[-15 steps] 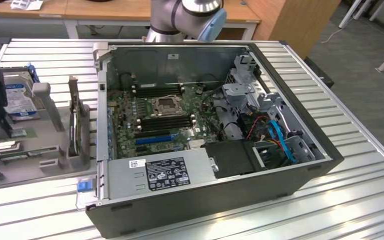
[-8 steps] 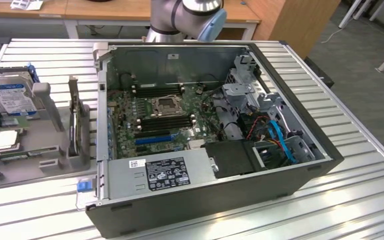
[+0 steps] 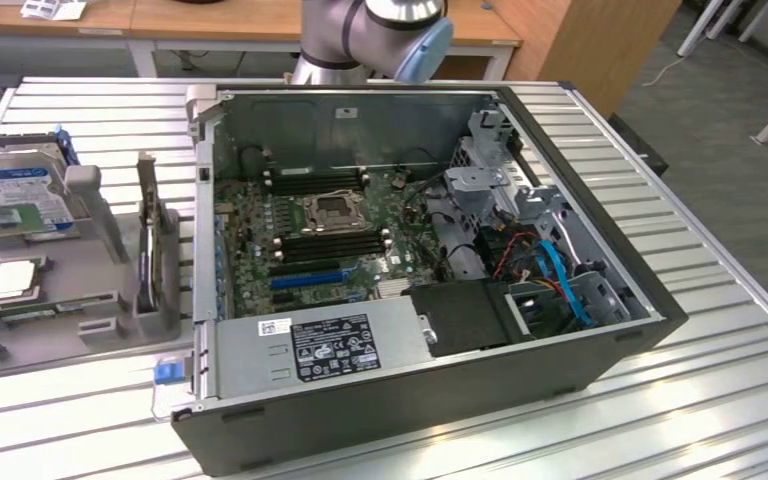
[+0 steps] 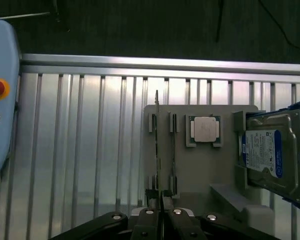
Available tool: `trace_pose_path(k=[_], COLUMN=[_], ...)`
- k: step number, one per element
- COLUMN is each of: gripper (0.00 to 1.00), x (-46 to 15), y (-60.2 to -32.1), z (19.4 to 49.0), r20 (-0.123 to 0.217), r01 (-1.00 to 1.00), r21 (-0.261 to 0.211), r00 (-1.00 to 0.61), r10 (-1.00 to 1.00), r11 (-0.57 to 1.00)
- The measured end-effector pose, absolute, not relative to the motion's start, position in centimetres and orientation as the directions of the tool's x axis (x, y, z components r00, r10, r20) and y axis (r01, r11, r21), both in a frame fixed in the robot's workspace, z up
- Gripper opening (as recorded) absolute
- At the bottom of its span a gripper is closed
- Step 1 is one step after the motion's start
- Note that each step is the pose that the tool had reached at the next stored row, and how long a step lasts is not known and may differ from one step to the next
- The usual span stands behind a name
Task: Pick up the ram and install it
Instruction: 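Pick up the ram and move it above insertion slot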
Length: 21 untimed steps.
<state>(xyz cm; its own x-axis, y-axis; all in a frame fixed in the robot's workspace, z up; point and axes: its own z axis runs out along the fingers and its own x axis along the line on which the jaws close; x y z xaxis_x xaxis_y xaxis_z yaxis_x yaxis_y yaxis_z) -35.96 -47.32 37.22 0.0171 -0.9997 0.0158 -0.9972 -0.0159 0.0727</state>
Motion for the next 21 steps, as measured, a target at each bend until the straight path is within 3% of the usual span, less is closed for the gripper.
trace_pose_path(k=[5,21], gripper=[0.13,0.13], x=[-36.0,-31.5], y=[-46.0,-46.1], z=[37.4,37.5], r20=[0.034,0.034], r01=[-0.997,-0.997], r21=[0.073,0.077], r00=[0.017,0.017], r10=[-0.999,-0.999], r11=[-0.014,-0.015])
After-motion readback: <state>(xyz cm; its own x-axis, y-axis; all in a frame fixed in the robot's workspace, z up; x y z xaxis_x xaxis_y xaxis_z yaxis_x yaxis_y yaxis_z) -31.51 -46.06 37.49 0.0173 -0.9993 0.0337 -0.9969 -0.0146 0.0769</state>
